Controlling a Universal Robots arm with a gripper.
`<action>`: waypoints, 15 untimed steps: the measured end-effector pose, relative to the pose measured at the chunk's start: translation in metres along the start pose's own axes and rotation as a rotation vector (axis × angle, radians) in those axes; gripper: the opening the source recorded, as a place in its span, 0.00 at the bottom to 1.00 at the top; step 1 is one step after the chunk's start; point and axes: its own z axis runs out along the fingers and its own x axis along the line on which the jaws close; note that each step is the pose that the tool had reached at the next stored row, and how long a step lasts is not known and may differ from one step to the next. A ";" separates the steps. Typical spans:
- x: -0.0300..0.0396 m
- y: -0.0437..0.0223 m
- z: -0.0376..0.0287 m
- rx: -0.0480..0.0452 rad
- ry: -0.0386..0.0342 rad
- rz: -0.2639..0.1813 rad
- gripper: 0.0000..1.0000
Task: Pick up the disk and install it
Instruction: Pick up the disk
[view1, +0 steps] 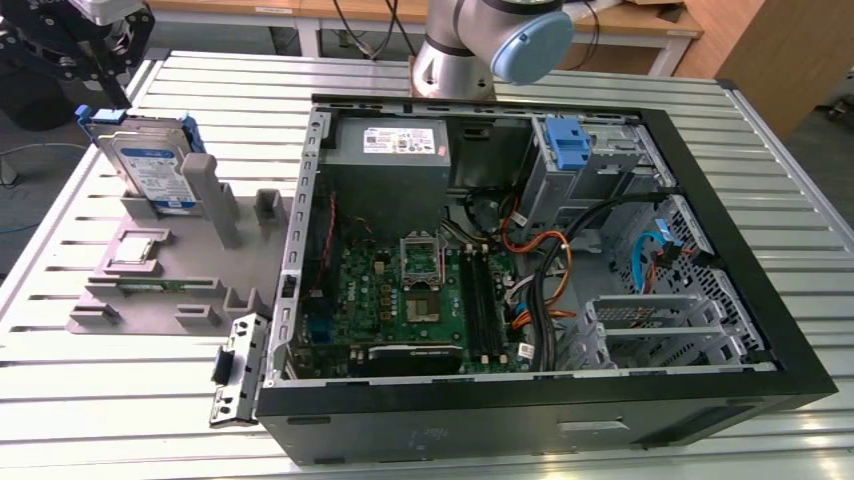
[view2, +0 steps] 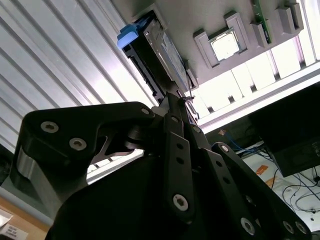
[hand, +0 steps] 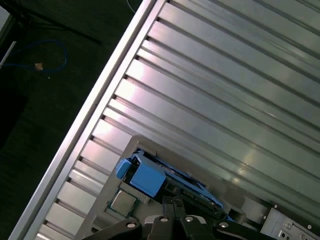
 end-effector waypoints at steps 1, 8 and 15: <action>0.0000 0.0000 0.0000 -0.0005 0.0003 -0.010 0.10; 0.0000 0.0000 0.0002 -0.0066 0.0023 -0.096 0.10; 0.0000 0.0000 0.0005 -0.0110 0.0068 -0.199 0.10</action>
